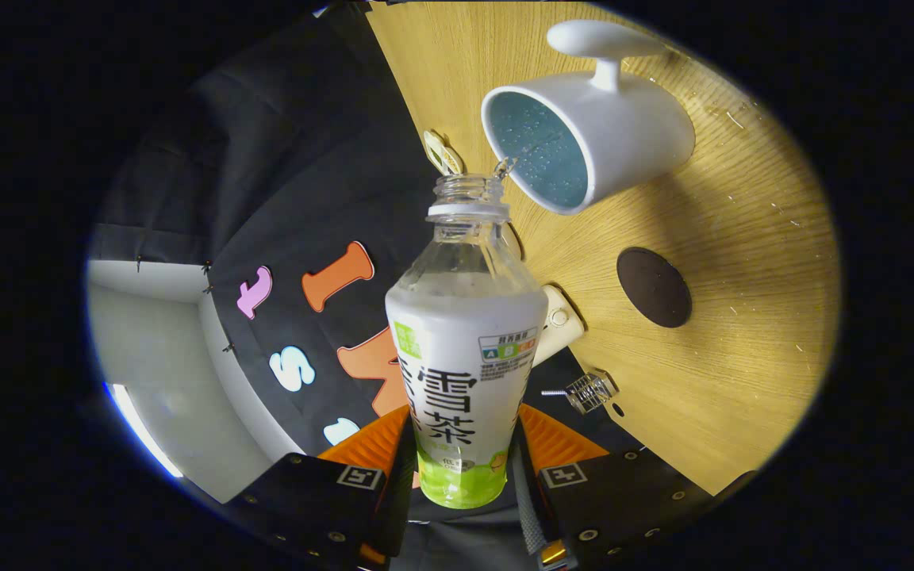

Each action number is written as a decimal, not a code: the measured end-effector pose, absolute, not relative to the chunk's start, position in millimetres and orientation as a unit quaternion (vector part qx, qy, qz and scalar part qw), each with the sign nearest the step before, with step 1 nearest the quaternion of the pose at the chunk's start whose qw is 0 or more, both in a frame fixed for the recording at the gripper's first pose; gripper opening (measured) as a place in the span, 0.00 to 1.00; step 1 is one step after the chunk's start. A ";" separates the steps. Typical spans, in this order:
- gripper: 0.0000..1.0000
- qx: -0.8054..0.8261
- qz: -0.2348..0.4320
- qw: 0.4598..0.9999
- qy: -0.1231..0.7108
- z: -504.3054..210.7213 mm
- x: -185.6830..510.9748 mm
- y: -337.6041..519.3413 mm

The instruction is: Take the bottle from table, then pour the juice into the cup, finally place the bottle on the coaster

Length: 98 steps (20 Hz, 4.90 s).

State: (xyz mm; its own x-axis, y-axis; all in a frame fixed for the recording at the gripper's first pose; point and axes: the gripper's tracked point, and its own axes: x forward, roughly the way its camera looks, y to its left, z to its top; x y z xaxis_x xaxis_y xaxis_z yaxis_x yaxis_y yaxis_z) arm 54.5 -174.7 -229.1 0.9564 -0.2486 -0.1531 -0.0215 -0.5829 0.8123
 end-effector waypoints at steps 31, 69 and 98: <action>0.58 0.851 -0.161 0.498 -0.051 -249.2 70.2 -165.1; 0.58 -0.044 -0.191 0.972 0.132 -284.8 112.7 -170.4; 0.97 0.042 -0.215 0.969 0.117 -259.0 87.5 -148.2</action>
State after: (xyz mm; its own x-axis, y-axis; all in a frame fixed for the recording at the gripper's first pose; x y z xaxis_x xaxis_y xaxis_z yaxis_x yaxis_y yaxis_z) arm 87.5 -148.2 -259.0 0.8798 -0.4072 -0.2453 0.4270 0.9037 0.0312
